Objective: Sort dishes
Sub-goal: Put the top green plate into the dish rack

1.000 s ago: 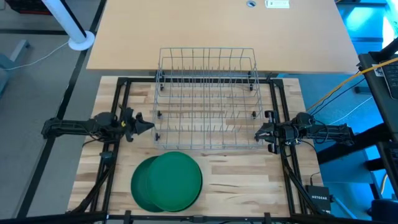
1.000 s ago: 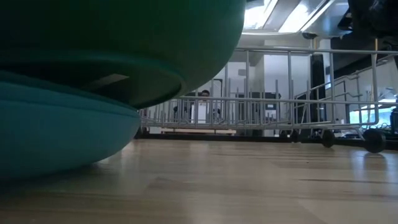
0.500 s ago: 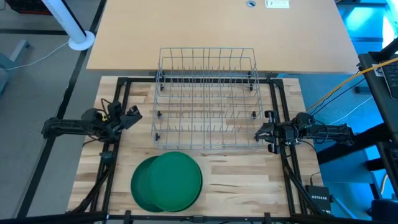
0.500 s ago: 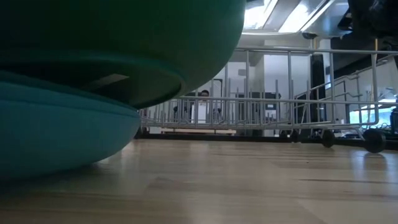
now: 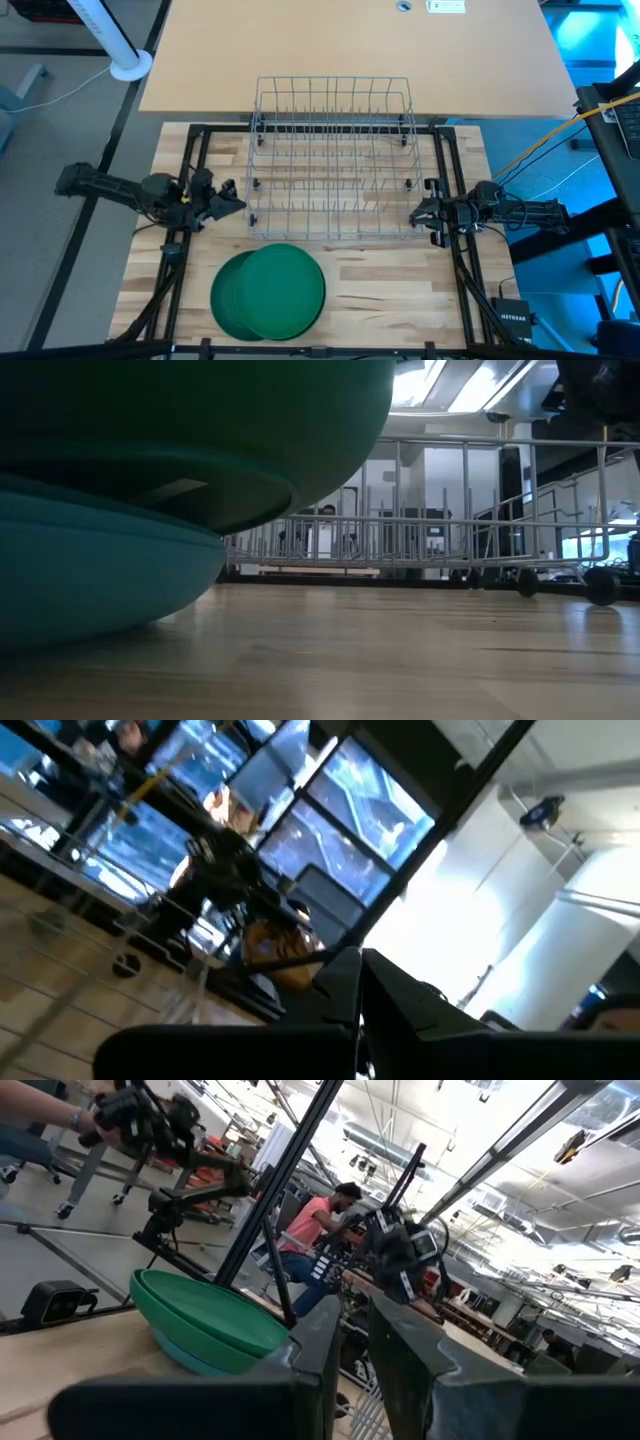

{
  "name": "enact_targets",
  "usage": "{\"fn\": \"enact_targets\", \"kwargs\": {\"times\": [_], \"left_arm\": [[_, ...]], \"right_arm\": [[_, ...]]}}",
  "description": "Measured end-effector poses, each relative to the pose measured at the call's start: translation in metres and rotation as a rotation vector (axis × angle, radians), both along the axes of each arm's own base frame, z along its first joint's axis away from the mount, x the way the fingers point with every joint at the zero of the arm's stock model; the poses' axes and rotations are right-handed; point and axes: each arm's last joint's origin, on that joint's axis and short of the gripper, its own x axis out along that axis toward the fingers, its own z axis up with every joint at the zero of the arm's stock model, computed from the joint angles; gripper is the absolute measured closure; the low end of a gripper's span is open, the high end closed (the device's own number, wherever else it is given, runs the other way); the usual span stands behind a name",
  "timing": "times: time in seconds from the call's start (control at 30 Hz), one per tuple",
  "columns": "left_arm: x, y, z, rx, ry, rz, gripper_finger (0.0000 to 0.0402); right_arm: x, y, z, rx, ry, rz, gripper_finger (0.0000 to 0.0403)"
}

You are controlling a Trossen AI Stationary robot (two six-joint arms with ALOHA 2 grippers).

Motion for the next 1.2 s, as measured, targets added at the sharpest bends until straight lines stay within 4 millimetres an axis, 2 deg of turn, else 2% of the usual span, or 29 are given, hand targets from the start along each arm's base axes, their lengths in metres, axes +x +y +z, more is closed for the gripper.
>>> {"fn": "enact_targets", "kwargs": {"times": [0.37,0.67,0.8,1.0,1.2], "left_arm": [[0.050,-0.039,0.048,0.057,0.042,-0.118,0.0398],[0.083,-0.058,0.048,0.054,0.112,-0.146,0.0398],[0.090,-0.060,0.049,0.033,0.106,-0.150,0.0398],[0.092,-0.063,0.058,0.072,-0.038,-0.108,0.0398],[0.091,-0.077,0.061,0.112,0.061,-0.047,0.0399]], "right_arm": [[0.001,0.000,-0.005,0.000,0.050,0.000,0.0340],[0.002,0.000,-0.008,0.001,0.081,0.000,0.0340],[0.002,0.000,-0.008,0.001,0.090,0.000,0.0340],[0.002,-0.001,-0.008,-0.016,0.077,-0.033,0.0340],[0.001,-0.002,-0.002,-0.003,0.017,-0.073,0.0340]]}}
